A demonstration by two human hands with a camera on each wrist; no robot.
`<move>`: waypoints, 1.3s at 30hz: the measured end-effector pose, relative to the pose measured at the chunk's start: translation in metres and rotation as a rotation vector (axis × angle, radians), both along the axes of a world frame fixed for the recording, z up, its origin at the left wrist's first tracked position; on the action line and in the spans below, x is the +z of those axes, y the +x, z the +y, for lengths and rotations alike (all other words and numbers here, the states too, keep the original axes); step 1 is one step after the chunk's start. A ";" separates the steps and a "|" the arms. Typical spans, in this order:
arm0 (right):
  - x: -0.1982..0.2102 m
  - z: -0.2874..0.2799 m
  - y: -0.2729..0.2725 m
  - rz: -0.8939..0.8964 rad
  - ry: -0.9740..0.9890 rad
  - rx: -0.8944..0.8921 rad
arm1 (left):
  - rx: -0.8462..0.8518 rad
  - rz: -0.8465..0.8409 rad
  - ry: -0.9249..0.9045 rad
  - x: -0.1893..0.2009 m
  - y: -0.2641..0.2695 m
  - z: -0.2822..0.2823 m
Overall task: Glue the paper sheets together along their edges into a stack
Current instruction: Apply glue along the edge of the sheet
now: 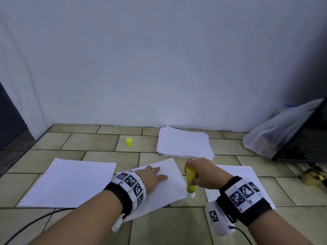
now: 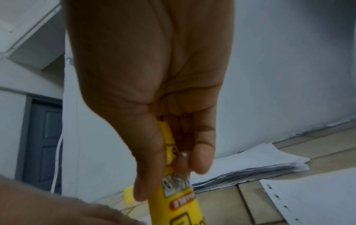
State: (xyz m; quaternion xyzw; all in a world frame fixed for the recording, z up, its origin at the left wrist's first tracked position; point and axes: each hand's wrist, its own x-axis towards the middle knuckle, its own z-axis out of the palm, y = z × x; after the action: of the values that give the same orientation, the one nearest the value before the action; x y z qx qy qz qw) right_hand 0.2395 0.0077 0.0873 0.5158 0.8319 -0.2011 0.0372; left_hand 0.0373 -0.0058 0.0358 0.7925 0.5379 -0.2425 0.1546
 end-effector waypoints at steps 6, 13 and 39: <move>0.016 0.015 0.017 0.509 0.075 -0.292 | 0.015 0.027 0.122 -0.003 -0.011 -0.005; 0.015 0.025 0.010 0.838 0.056 -0.459 | 0.030 -0.161 0.135 -0.007 -0.017 -0.016; -0.006 0.044 -0.077 0.181 0.071 -0.109 | 0.100 -0.113 0.143 -0.010 -0.021 -0.012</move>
State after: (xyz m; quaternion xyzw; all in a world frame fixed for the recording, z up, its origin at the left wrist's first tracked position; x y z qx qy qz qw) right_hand 0.1629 0.0512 0.0812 0.5411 0.8091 -0.2191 -0.0672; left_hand 0.0165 -0.0175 0.0260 0.7860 0.5831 -0.1505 0.1396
